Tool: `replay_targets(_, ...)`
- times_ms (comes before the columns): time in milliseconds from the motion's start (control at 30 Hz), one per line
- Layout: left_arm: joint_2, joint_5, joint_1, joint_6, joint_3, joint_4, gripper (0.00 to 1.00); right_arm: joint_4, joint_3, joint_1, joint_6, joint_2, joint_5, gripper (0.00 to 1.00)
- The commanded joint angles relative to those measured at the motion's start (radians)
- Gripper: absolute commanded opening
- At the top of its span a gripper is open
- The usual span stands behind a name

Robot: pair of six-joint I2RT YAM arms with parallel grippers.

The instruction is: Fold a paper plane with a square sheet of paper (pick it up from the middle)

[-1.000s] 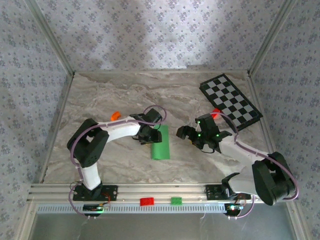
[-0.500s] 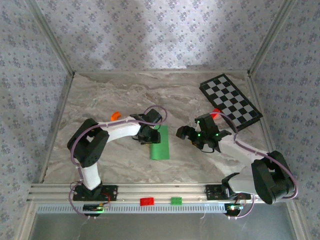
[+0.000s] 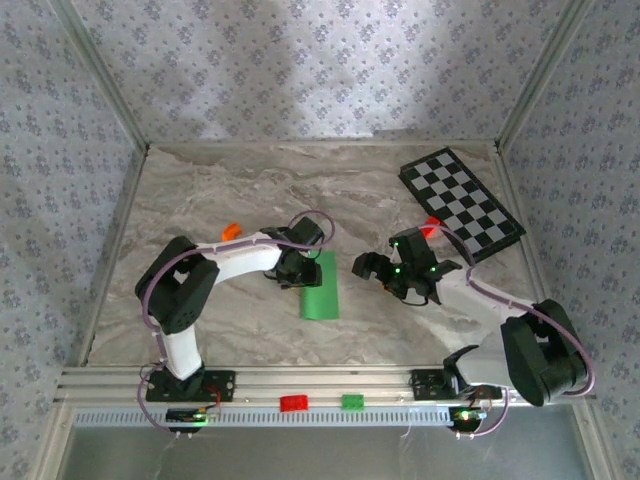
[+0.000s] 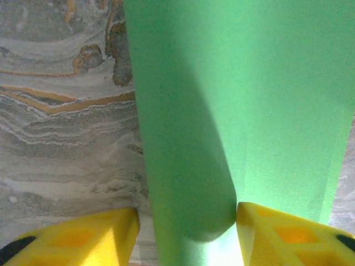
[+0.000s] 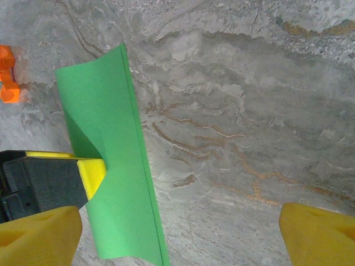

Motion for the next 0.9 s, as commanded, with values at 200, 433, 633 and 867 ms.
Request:
replay_targets(200, 0.097, -0.006, 0.008, 0.008, -0.023, 0.069, 0.54, -0.018, 0.035, 0.016, -0.018, 0.018, 0.013, 0.94)
replay_targets(433, 0.097, -0.01, 0.008, -0.011, -0.022, 0.064, 0.55, -0.017, 0.037, 0.022, -0.016, 0.026, 0.015, 0.94)
replay_targets(633, 0.098, 0.013, 0.008, -0.022, -0.019, 0.071, 0.56, -0.019, 0.042, 0.026, -0.018, 0.028, 0.015, 0.94)
replay_targets(867, 0.108, 0.014, 0.009, -0.039, -0.008, 0.061, 0.56, -0.03, 0.042, 0.029, -0.017, 0.023, 0.02, 0.94)
